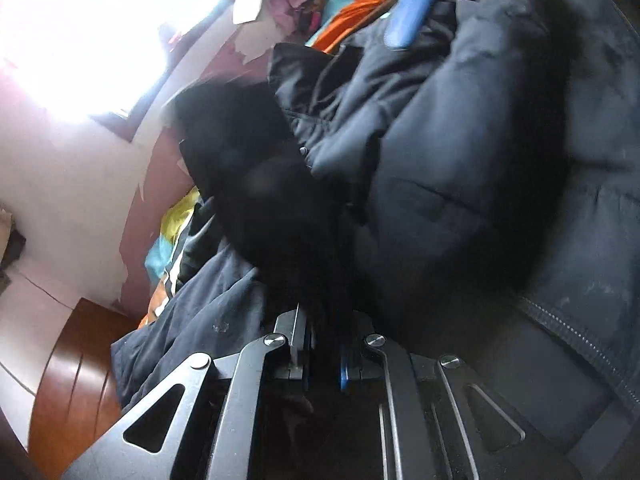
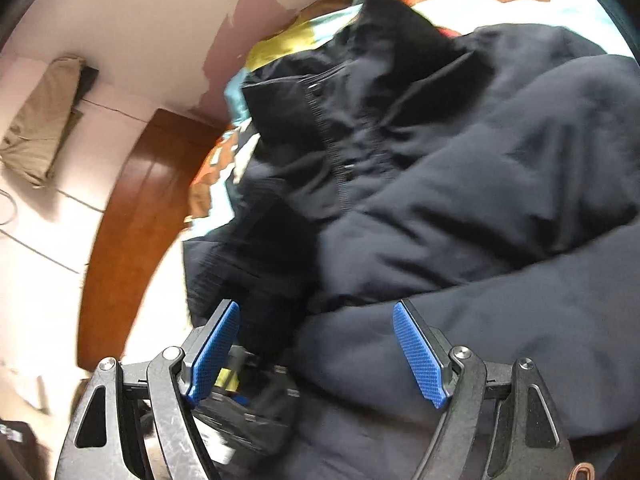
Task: Fold large clothes
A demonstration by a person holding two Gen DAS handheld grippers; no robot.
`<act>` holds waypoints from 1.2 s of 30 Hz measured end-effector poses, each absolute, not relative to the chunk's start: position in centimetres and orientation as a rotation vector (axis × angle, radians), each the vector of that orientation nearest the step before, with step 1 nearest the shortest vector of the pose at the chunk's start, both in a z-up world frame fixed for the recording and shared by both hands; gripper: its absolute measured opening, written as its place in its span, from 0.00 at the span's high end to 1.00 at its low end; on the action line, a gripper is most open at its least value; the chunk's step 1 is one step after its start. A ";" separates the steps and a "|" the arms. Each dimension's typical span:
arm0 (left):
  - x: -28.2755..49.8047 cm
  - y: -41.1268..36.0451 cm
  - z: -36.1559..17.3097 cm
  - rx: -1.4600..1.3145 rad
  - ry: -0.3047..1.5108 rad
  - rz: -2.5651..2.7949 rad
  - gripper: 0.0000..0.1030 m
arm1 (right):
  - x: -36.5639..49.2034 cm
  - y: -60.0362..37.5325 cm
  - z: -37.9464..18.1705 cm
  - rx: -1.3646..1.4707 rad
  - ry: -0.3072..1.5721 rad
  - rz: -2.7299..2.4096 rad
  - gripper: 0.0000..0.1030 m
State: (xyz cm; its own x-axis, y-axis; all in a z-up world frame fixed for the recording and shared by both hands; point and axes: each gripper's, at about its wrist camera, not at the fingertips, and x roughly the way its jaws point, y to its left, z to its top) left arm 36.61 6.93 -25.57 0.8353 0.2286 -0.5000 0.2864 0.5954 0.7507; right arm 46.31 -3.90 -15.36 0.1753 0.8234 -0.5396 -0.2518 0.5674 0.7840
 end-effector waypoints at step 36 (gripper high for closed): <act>32.4 12.6 -16.0 0.272 0.605 -0.236 0.62 | 47.9 -4.8 -13.1 0.606 1.121 0.875 0.92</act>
State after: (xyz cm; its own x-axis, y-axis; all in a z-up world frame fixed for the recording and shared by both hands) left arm 32.37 12.57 -16.01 0.7977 -0.1382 -0.5870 0.2961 0.9377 0.1816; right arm 47.92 -4.84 -13.06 0.1752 0.8429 -0.5088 -0.2889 0.5381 0.7918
